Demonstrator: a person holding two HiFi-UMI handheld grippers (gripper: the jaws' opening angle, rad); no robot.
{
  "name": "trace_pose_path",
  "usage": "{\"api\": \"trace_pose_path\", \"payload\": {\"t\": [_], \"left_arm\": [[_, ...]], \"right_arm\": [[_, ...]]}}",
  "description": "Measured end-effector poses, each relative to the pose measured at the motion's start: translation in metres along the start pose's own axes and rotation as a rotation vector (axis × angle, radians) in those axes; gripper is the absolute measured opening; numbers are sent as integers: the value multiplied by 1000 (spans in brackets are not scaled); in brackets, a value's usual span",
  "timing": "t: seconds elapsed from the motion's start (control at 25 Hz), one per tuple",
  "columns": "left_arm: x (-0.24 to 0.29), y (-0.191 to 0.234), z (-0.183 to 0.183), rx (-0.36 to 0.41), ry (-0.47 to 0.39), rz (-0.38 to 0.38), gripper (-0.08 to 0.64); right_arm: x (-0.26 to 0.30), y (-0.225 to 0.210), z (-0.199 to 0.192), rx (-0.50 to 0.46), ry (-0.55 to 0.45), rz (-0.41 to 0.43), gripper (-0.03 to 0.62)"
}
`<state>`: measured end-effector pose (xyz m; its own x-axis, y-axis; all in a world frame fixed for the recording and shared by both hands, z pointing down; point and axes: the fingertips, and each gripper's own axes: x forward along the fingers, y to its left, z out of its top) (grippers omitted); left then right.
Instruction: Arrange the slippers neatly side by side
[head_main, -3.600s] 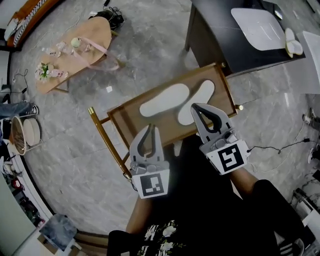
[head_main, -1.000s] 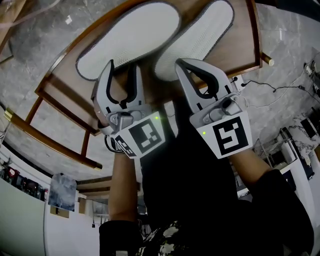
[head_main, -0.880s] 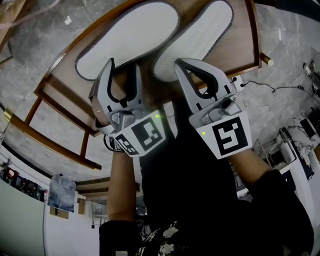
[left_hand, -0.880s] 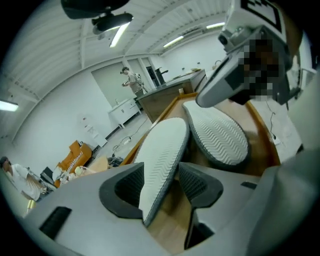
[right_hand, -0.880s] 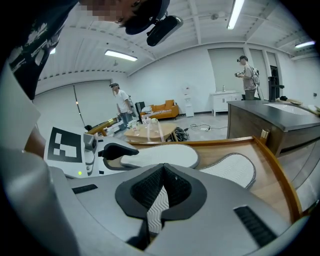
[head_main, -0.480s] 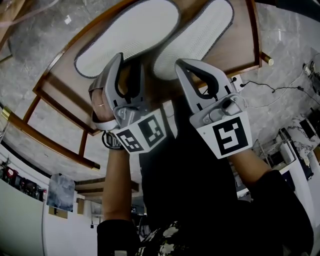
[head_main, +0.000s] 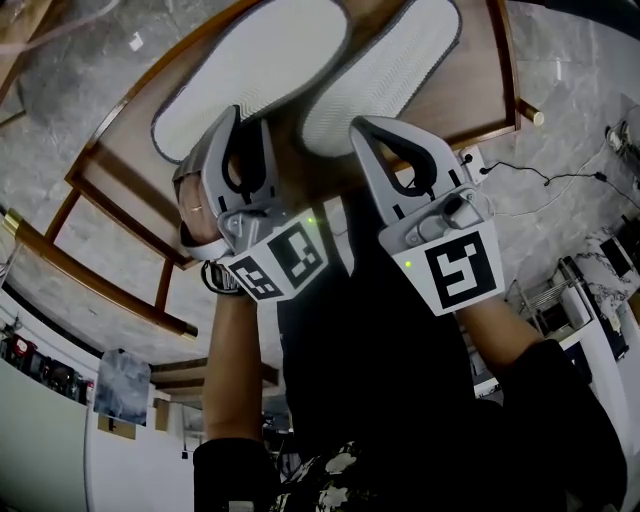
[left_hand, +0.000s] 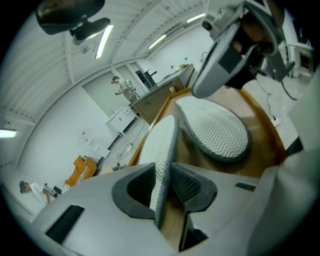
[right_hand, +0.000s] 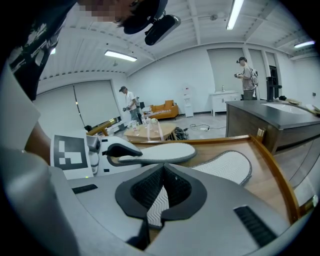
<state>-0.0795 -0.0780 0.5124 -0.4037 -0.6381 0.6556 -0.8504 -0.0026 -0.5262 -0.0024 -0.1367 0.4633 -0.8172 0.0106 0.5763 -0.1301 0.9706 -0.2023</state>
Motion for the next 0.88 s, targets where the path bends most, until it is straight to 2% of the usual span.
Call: {"api": "trace_pose_path", "payload": {"t": [0.24, 0.44, 0.52, 0.64, 0.72, 0.88], "left_arm": [[-30, 15, 20, -127, -33, 17, 39], [-49, 36, 31, -329, -49, 14, 34], [-55, 43, 31, -453, -48, 5, 34], [-59, 49, 16, -698, 1, -25, 34], [-59, 54, 7, -802, 16, -34, 34], [-59, 58, 2, -1043, -27, -71, 34]], "right_arm": [[-7, 2, 14, -18, -29, -2, -2], [-8, 13, 31, -59, -48, 26, -3], [-7, 15, 39, -75, -60, 34, -2], [-6, 21, 48, -94, -79, 48, -2], [-4, 26, 51, -99, -81, 59, -2], [-4, 30, 54, -105, -69, 70, -2]]}}
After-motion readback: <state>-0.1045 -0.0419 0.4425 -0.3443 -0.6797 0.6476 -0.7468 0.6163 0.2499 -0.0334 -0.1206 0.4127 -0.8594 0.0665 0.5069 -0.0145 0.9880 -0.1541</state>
